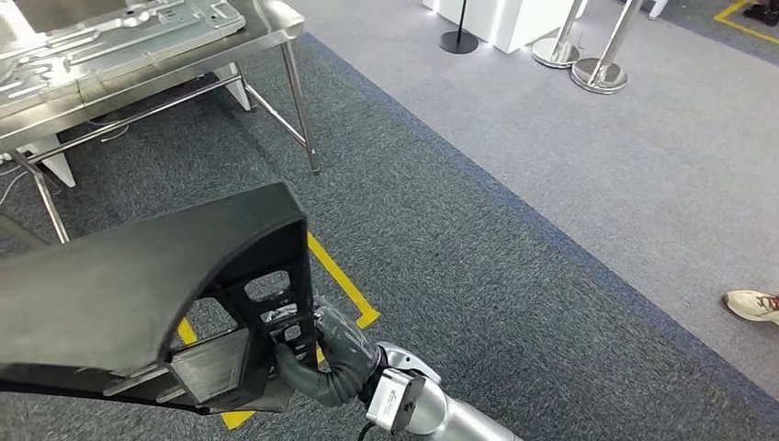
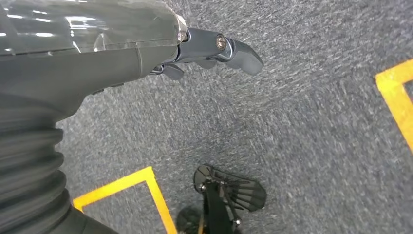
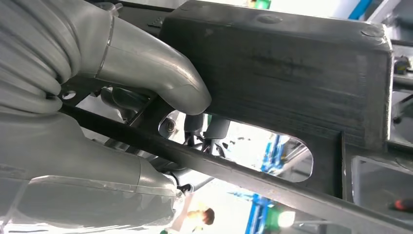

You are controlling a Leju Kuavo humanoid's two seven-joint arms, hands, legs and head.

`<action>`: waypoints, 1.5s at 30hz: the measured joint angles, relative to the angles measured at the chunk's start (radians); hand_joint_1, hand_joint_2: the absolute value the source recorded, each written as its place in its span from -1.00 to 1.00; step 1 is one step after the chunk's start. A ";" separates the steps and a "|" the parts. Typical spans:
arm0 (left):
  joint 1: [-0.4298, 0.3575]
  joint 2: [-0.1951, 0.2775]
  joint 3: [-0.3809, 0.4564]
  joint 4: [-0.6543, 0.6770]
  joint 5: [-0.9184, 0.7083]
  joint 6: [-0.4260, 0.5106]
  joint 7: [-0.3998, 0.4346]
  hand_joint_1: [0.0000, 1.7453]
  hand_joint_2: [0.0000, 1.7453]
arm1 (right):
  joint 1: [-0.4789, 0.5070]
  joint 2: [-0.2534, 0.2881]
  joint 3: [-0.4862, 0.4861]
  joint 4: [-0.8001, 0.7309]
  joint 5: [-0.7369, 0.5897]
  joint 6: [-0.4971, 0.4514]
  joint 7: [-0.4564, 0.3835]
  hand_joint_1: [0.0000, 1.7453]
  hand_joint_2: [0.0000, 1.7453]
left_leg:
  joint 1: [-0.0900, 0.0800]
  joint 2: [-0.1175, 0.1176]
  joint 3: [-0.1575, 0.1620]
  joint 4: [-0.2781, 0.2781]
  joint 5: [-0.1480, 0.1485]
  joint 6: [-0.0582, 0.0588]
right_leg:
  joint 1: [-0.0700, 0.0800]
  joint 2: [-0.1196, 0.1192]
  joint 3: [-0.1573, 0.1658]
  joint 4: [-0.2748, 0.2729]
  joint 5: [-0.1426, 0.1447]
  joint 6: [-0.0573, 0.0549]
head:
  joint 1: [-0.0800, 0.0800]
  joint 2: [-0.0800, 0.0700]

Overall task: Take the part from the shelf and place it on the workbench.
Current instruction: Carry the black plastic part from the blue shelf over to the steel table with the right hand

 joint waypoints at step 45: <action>-0.005 0.003 0.024 0.000 -0.037 -0.087 -0.045 -1.00 1.00 | 0.013 -0.048 -0.026 -0.080 -0.074 0.008 0.000 1.00 1.00 | -0.004 -0.052 -0.041 0.069 -0.036 -0.039 | -0.002 0.054 0.023 -0.110 0.089 -0.046 | 0.000 0.000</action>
